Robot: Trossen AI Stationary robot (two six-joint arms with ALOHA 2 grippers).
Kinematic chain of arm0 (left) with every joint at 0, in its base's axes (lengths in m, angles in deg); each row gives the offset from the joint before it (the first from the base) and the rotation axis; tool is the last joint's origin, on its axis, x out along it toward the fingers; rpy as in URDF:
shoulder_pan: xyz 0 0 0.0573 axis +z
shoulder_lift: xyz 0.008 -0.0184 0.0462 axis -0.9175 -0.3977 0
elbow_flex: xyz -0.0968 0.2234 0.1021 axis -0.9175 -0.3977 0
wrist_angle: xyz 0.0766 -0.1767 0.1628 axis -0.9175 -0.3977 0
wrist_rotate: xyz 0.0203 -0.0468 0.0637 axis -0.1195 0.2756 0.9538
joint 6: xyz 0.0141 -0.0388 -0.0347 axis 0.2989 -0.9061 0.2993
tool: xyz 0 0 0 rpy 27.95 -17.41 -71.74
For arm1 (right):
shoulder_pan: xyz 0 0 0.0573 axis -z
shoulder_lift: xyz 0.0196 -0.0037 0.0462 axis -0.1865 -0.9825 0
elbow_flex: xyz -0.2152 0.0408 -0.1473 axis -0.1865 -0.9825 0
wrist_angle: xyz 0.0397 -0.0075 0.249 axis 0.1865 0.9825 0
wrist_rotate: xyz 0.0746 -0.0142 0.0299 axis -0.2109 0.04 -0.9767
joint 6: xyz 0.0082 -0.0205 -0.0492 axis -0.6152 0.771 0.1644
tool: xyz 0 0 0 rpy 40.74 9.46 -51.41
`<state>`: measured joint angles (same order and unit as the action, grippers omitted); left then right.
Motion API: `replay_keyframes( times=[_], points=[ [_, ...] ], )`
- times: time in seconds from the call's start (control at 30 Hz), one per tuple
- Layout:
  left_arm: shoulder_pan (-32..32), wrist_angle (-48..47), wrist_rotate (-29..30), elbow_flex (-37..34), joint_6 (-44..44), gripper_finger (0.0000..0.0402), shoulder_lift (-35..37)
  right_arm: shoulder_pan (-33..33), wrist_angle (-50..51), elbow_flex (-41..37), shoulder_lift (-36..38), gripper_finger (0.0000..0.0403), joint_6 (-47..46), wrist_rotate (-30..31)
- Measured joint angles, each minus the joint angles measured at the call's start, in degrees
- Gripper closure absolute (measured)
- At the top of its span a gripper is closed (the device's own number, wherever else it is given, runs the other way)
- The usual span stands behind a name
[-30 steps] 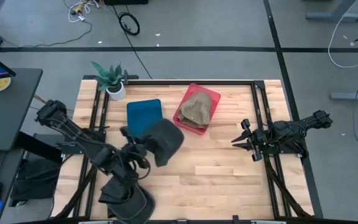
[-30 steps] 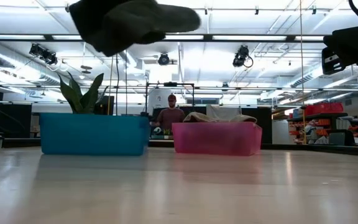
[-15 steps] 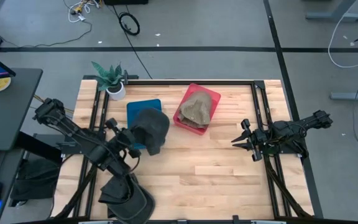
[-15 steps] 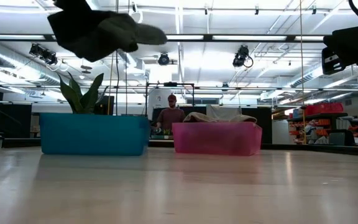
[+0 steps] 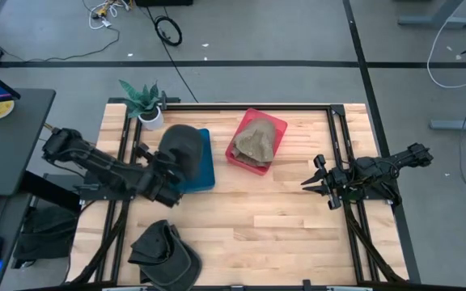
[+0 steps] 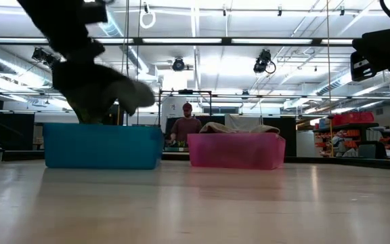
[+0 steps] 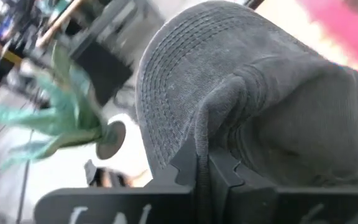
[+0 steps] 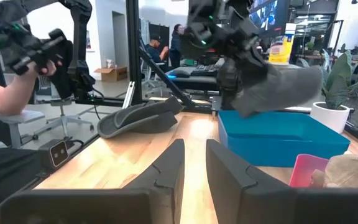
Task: Pick & Place hat
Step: Put the top right black cap into the blue bin
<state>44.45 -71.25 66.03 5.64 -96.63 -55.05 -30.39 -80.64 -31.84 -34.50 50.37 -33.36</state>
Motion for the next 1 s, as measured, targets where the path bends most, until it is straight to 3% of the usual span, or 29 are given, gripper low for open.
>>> replay_keyframes(
  times=[0.23,0.7,1.0],
  points=[
    [4.75,8.01,-0.4,-5.26,2.33,0.0394,1.83,-0.02,0.0,0.0,0.0,0.0332,0.01,-0.01],
    [5.08,20.53,-1.37,-5.45,11.54,0.0392,1.83,-0.01,0.0,0.0,0.0,0.0332,0.0,-0.01],
    [6.64,21.27,-2.52,-5.45,13.04,0.0366,1.83,-0.01,0.0,0.0,0.0,0.0332,0.02,-0.02]
  ],
)
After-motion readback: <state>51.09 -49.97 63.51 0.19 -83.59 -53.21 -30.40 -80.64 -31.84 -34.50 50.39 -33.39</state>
